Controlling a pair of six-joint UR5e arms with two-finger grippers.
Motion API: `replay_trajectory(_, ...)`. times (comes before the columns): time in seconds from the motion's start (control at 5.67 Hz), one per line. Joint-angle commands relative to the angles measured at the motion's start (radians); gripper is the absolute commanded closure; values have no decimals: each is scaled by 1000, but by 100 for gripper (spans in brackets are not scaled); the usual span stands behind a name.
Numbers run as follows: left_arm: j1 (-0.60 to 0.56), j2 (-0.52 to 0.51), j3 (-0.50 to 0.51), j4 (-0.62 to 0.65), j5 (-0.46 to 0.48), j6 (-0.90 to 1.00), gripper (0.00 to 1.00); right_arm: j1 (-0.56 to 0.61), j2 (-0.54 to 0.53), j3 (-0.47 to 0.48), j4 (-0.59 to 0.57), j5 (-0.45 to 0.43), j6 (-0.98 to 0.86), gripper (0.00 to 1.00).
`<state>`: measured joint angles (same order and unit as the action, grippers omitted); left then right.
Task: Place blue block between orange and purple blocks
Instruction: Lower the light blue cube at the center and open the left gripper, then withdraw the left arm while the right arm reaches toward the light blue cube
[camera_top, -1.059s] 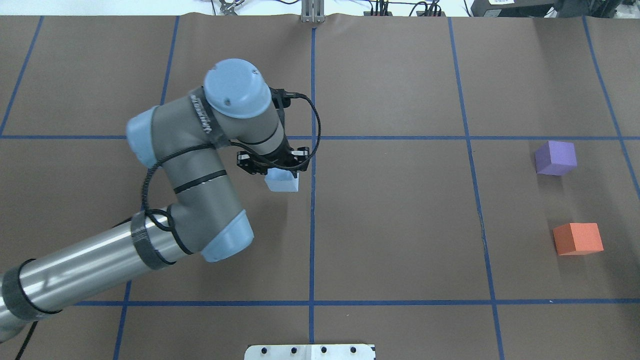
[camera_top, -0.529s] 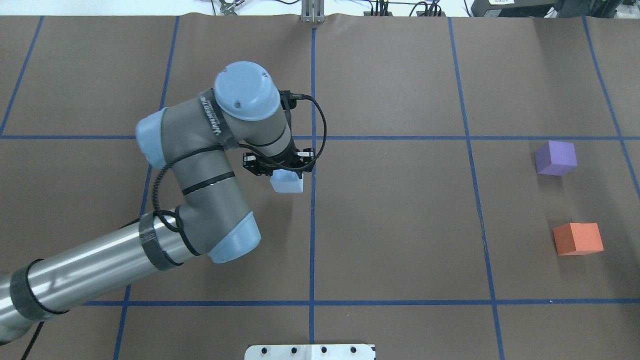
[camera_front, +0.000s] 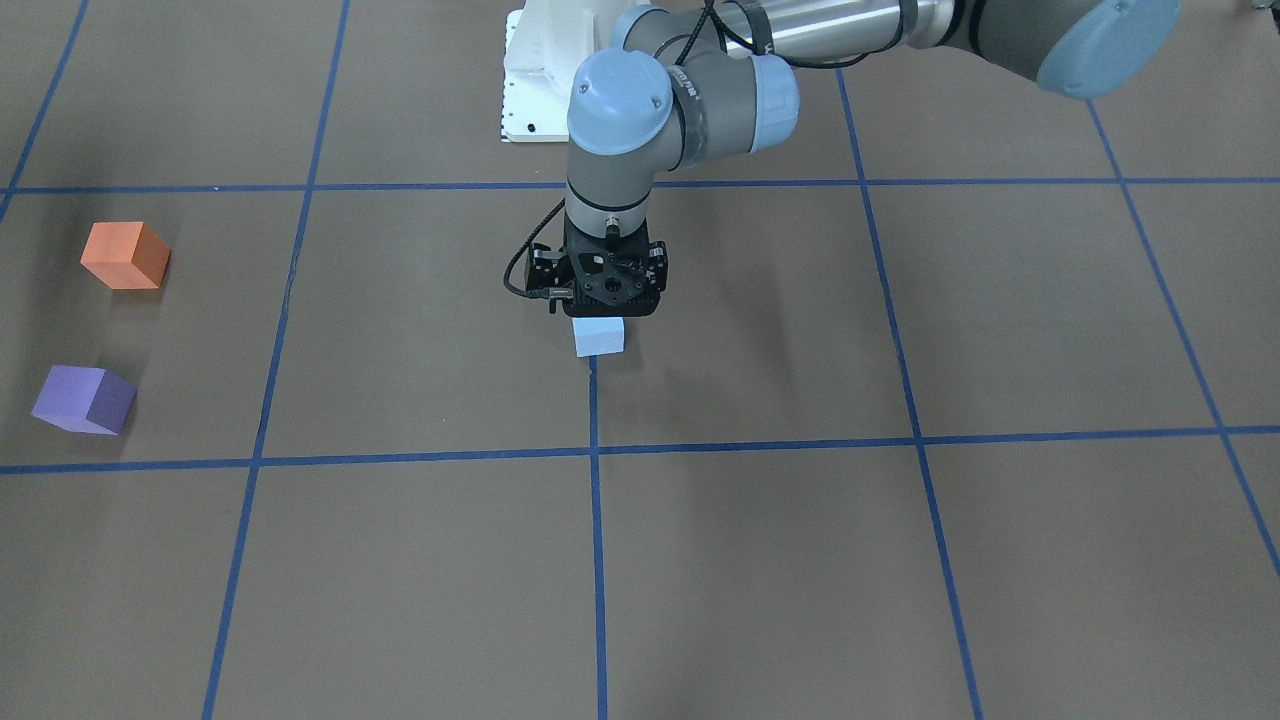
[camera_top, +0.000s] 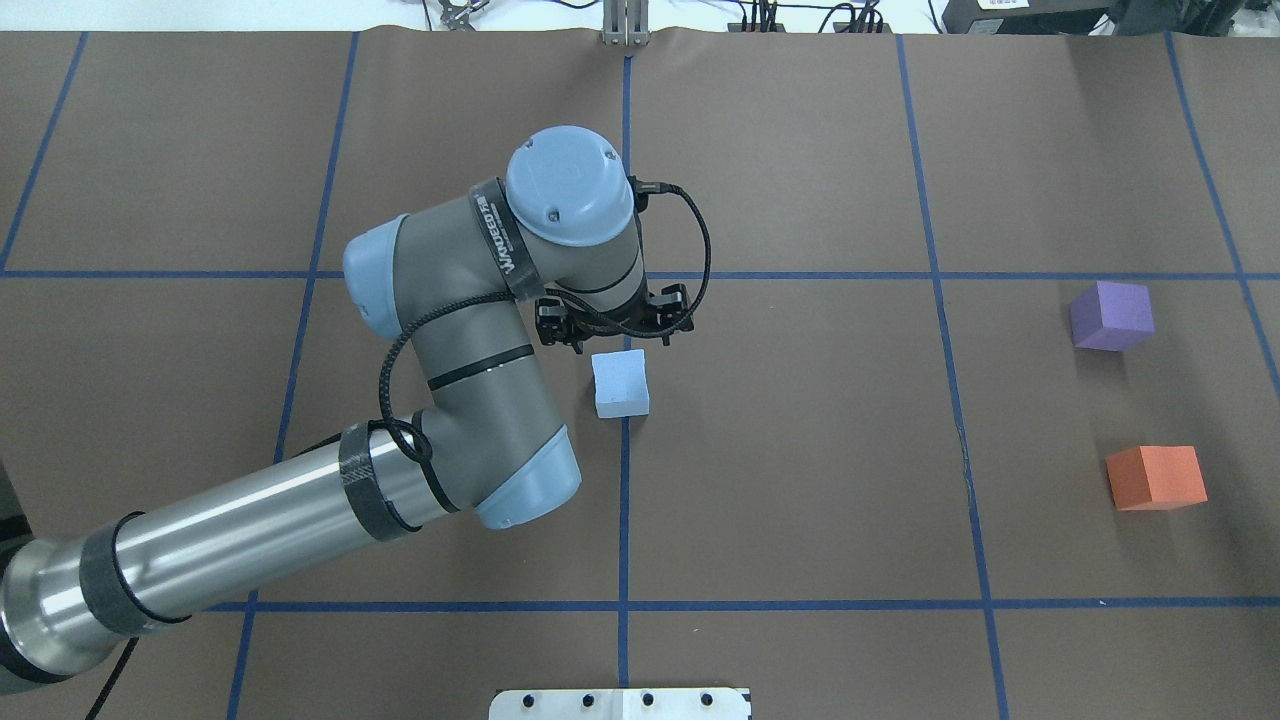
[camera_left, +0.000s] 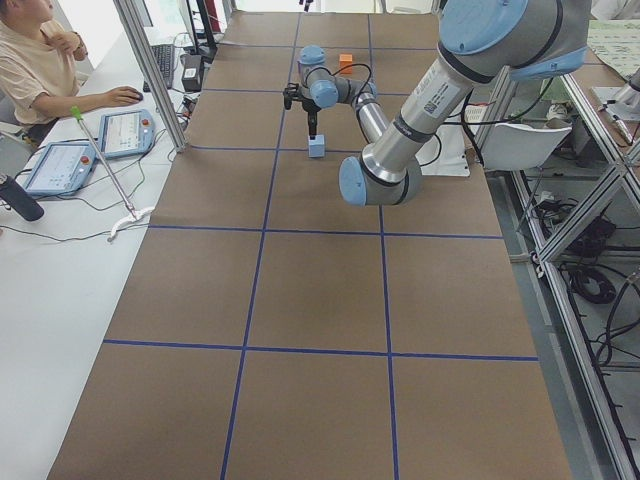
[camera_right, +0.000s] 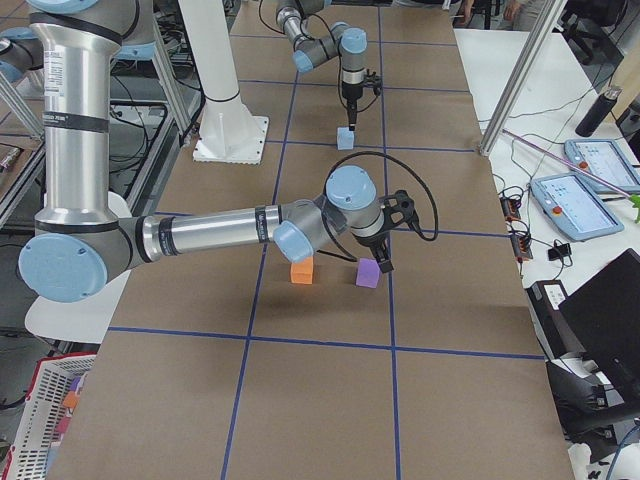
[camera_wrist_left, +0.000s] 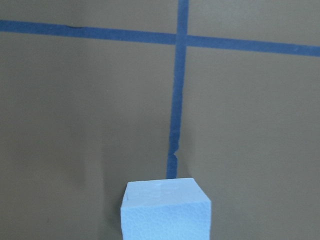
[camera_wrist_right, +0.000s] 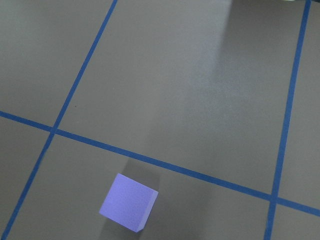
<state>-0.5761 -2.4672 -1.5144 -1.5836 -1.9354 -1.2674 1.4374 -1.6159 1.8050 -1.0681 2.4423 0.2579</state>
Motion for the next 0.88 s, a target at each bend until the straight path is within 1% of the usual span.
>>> replay_trajectory(0.0,-65,87,-155,98,-2,104,0,-119,91,43,-1,12,207,1)
replay_trajectory(0.18,-97,203,-285,199,1,231,0,-237,146,78,-6,-56,360,0)
replay_trajectory(0.35,-135,335,-410,244,-2,408,0,-368,231,85,-15,-122,521,0)
replay_trajectory(0.53,-201,446,-464,244,-13,547,0,-487,333,86,-94,-209,650,0)
replay_trajectory(0.71,-281,526,-469,243,-67,697,0,-590,476,88,-295,-323,674,0)
